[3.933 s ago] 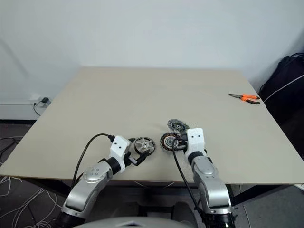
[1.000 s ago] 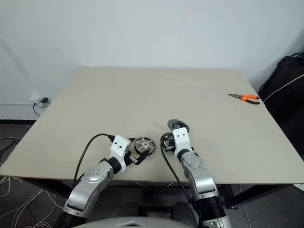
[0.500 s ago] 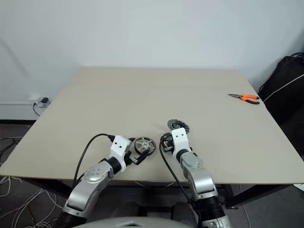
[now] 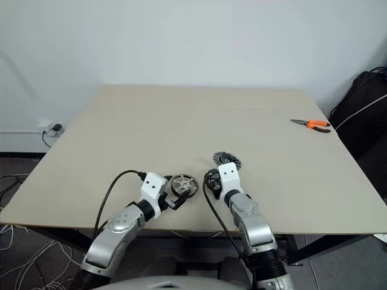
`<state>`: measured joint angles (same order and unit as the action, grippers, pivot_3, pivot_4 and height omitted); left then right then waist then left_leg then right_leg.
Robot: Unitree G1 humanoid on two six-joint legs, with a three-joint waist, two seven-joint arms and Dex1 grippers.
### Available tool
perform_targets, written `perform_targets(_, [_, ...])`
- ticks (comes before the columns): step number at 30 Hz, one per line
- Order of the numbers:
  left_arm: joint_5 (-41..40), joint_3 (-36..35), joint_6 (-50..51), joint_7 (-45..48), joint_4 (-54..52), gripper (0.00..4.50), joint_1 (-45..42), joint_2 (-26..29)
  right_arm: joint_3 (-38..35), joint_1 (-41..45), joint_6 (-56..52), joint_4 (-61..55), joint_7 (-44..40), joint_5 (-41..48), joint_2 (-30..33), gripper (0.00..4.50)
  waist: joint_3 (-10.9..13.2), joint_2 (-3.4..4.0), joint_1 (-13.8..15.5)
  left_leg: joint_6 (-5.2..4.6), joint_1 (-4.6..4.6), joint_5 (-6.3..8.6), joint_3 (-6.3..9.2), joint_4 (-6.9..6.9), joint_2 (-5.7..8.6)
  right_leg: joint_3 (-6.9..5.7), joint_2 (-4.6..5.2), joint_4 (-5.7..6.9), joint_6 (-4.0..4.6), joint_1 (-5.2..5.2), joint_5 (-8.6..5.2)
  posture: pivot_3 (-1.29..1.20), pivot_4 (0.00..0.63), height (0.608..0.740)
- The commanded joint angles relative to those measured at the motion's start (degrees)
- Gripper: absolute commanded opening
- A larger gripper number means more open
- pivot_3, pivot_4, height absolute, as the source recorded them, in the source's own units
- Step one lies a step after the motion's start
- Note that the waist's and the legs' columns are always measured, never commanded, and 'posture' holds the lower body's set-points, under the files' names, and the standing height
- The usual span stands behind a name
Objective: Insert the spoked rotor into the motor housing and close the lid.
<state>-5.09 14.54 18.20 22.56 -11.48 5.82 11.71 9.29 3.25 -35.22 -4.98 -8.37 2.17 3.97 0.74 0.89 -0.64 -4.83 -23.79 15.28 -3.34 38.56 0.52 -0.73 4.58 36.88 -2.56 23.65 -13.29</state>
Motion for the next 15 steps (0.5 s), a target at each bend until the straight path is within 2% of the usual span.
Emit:
perform_targets(1, [0.1,-0.45,-1.48,-0.04,-0.63,4.5,-1.14,-0.18,-0.54,1.12,0.96,-2.71,-0.05,0.32,-0.34,4.27,0.0,0.0,0.0,0.0,0.0,0.0,0.0,0.0,0.0,0.0,0.0,0.0,0.0,0.0,0.0,0.0,0.0,0.74])
perform_targets(2, [0.1,-0.45,-1.47,-0.02,-0.67,4.5,-1.1,-0.15,-0.5,1.01,0.99,-3.5,-0.36,0.6,-0.35,4.46,0.0,0.0,-0.01,0.0,0.0,0.0,0.0,0.0,0.0,0.0,0.0,0.0,0.0,0.0,0.0,0.0,0.0,0.74])
perform_targets(8, [0.12,-0.43,-1.48,0.02,-0.68,4.5,-1.06,-0.11,-0.46,0.18,0.6,-7.34,-0.93,1.61,-0.55,4.46,0.0,0.0,0.0,0.0,0.0,0.0,0.0,0.0,0.0,0.0,0.0,0.0,0.0,0.0,0.0,0.0,0.0,0.74])
perform_targets(15, [0.1,-0.31,-1.42,0.29,-0.75,4.5,-1.02,-0.06,0.76,0.84,-1.35,-6.93,1.21,-0.8,-0.26,2.24,-0.01,0.0,0.0,0.0,0.0,0.0,0.0,0.0,0.0,0.0,0.0,0.0,0.0,0.0,0.0,0.0,0.0,0.74])
